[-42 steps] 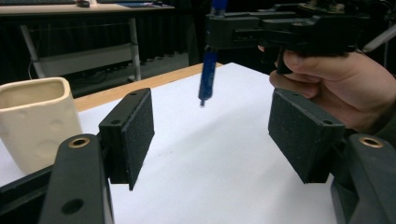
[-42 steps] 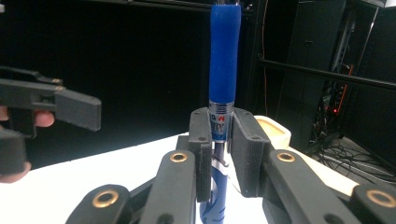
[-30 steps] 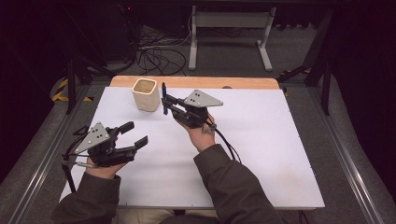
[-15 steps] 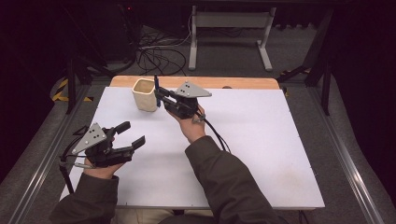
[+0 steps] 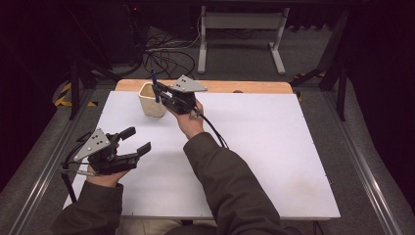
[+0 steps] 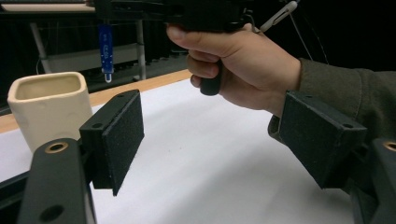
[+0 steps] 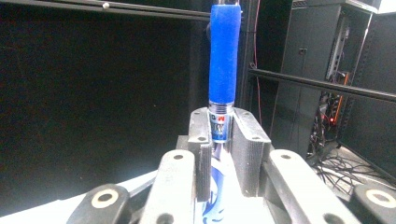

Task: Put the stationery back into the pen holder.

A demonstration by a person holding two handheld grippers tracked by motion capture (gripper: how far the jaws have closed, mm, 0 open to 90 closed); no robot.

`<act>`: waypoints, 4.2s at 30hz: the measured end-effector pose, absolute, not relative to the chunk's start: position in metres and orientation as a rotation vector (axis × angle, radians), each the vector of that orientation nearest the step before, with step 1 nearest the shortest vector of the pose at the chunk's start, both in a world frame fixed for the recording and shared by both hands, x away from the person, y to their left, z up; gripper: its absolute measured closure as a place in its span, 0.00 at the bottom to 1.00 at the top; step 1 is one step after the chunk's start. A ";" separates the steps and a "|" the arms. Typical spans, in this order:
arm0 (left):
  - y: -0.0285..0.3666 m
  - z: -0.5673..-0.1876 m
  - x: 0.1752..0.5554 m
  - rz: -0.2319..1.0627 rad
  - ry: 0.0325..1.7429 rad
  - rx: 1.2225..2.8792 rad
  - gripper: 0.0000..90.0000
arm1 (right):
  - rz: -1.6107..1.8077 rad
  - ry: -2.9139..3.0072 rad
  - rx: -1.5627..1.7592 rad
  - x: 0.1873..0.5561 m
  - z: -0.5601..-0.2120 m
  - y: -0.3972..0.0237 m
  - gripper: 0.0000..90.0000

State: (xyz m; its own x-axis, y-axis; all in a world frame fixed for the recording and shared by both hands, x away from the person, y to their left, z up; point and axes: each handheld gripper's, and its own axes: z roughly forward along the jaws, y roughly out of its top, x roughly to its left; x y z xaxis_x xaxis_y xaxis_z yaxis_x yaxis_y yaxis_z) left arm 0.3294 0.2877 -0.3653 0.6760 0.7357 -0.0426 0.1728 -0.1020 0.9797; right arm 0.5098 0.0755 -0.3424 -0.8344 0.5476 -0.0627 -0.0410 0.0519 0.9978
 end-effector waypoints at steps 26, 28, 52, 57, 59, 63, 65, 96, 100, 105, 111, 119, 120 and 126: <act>0.293 -0.365 0.331 0.557 0.767 1.624 0.26 | 1.835 1.873 0.623 0.555 -0.361 0.098 0.88; 0.293 -0.365 0.331 0.554 0.770 1.620 0.26 | 1.839 1.857 0.622 0.557 -0.362 0.098 0.88; 0.295 -0.366 0.332 0.551 0.767 1.627 0.26 | 1.743 1.919 0.664 0.569 -0.391 0.110 0.88; 0.295 -0.367 0.332 0.547 0.770 1.626 0.26 | 1.714 1.951 0.676 0.569 -0.397 0.113 0.87; 0.295 -0.367 0.333 0.548 0.770 1.625 0.26 | 1.710 1.961 0.684 0.569 -0.399 0.114 0.87; 0.295 -0.368 0.333 0.546 0.771 1.625 0.26 | 1.702 1.976 0.700 0.570 -0.402 0.115 0.87; 0.295 -0.368 0.333 0.545 0.772 1.626 0.26 | 1.695 1.980 0.697 0.570 -0.403 0.116 0.87; 0.294 -0.370 0.334 0.541 0.776 1.635 0.26 | 1.692 2.029 0.720 0.566 -0.397 0.104 0.66; 0.294 -0.370 0.335 0.545 0.775 1.635 0.26 | 1.707 2.024 0.702 0.563 -0.393 0.100 0.63; 0.291 -0.371 0.335 0.538 0.775 1.645 0.26 | 1.729 1.997 0.695 0.557 -0.390 0.092 0.57; 0.290 -0.372 0.337 0.539 0.770 1.650 0.26 | 1.733 2.007 0.691 0.554 -0.389 0.084 0.48; 0.289 -0.372 0.336 0.539 0.770 1.649 0.26 | 1.744 2.022 0.690 0.548 -0.386 0.075 0.36; 0.289 -0.372 0.336 0.536 0.773 1.648 0.26 | 1.745 2.025 0.692 0.547 -0.386 0.073 0.34; 0.289 -0.372 0.337 0.542 0.771 1.652 0.26 | 1.767 2.052 0.691 0.540 -0.384 0.064 0.26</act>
State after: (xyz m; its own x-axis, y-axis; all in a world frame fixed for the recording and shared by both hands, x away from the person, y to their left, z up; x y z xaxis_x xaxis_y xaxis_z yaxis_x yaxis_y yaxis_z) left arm 0.3366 0.2888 -0.3725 0.6747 0.7360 -0.0558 0.1974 -0.1071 0.9745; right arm 0.5403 0.0643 -0.3836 -0.8217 0.5674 0.0532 0.1368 0.1057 0.9849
